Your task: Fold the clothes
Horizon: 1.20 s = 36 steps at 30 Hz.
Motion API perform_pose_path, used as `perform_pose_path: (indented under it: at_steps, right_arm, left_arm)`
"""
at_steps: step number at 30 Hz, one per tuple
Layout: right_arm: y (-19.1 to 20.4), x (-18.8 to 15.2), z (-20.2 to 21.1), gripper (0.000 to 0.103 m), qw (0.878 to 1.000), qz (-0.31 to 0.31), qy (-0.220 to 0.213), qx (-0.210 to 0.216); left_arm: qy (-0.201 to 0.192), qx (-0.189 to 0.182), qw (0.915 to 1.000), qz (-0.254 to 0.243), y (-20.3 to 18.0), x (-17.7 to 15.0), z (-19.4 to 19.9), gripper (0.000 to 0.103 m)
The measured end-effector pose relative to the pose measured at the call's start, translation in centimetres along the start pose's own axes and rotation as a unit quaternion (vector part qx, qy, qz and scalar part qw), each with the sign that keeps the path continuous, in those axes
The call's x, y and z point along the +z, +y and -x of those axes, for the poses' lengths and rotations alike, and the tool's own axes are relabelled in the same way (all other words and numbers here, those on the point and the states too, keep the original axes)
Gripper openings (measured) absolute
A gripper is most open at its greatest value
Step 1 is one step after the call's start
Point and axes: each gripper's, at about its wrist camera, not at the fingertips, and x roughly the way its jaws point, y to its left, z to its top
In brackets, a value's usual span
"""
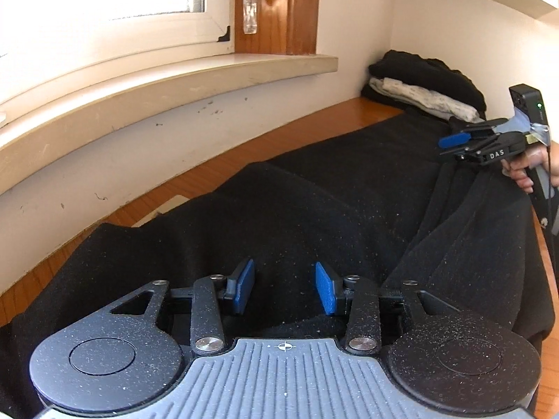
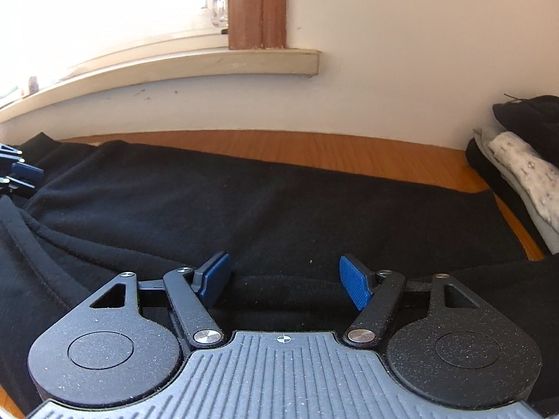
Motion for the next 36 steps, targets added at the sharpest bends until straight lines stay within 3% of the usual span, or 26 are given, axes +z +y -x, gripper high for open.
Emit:
perform_pose_path:
  at_steps: [4,9,16,22,30,36]
  right_arm:
    - [-0.2,-0.8,1.5,0.07,1.0,-0.007,-0.019,-0.004]
    - [-1.7,-3.1,6.6,0.07,0.997,-0.031,-0.065,-0.003]
    - [-4.1,-6.2,11.2,0.07,0.999,-0.013,-0.038,0.017]
    - [-5.0,-6.1,10.7,0.071,1.0,0.017,-0.022,0.0]
    - [-6.3,-5.7,8.9,0.082,0.997,0.07,0.015,-0.028]
    - [-8.6,-6.6,8.1,0.092,1.0,-0.004,0.005,0.002]
  left_arm:
    - [-0.001,-0.004,1.0,0.005,0.1,-0.1,0.2,0.043]
    - [-0.004,-0.005,0.9999,0.009,0.2,-0.2,0.5,0.043]
    - [-0.016,-0.013,0.9995,0.022,0.8,-0.3,1.0,0.043]
    - [-0.029,-0.015,0.9993,0.018,0.7,-0.3,1.5,0.043]
    - [-0.039,-0.009,0.9992,0.008,0.4,-0.3,1.8,0.043]
    - [-0.037,-0.012,0.9993,0.004,0.1,-0.2,1.9,0.043]
